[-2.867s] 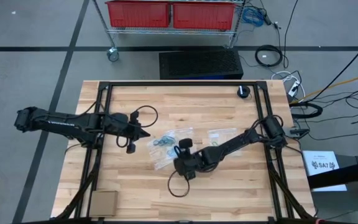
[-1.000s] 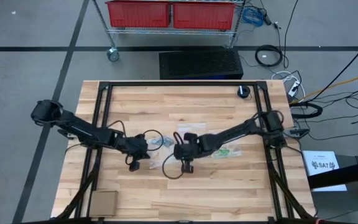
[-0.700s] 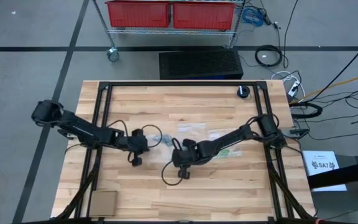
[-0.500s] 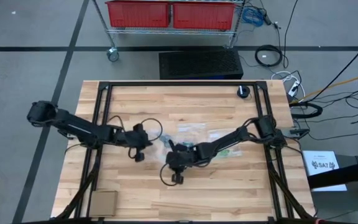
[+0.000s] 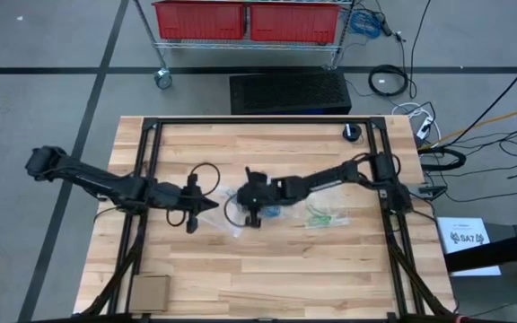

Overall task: Sort rubber bands
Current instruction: Close the left zip lock bag

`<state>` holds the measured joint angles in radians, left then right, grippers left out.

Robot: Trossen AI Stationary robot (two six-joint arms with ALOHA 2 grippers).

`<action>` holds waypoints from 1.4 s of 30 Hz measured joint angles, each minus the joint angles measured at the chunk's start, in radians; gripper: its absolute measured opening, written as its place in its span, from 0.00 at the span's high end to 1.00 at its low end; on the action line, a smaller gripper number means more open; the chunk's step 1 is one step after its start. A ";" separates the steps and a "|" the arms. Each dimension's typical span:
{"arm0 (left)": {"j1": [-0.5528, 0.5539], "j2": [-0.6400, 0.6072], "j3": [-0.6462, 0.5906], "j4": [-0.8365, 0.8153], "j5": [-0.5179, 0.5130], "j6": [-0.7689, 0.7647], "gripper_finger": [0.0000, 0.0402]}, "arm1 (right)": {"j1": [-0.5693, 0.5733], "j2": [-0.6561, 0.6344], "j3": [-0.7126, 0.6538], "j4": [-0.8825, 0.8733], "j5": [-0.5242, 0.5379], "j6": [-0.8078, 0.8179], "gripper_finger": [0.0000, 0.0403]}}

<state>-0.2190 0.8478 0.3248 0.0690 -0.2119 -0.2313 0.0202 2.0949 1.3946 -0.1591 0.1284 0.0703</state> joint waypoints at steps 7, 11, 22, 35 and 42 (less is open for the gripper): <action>-0.063 0.017 -0.057 -0.006 0.065 -0.068 1.00 | 0.023 0.003 -0.001 -0.070 -0.107 0.035 1.00; -0.119 0.072 -0.095 -0.014 0.108 -0.111 1.00 | 0.056 0.003 -0.001 -0.001 -0.111 0.015 1.00; -0.135 0.286 -0.101 -0.071 -0.005 -0.186 1.00 | 0.055 0.003 -0.001 0.002 -0.107 0.027 1.00; 0.002 0.221 -0.101 -0.094 -0.483 -0.244 1.00 | 0.056 0.002 -0.001 -0.038 -0.039 0.117 1.00; 0.023 0.002 -0.101 -0.112 -0.402 -0.173 1.00 | 0.049 0.003 0.000 -0.076 -0.101 0.221 1.00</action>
<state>-0.1963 0.8497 0.2241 -0.0435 -0.6135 -0.4044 0.0690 2.0980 1.3949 -0.2348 0.0271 0.2916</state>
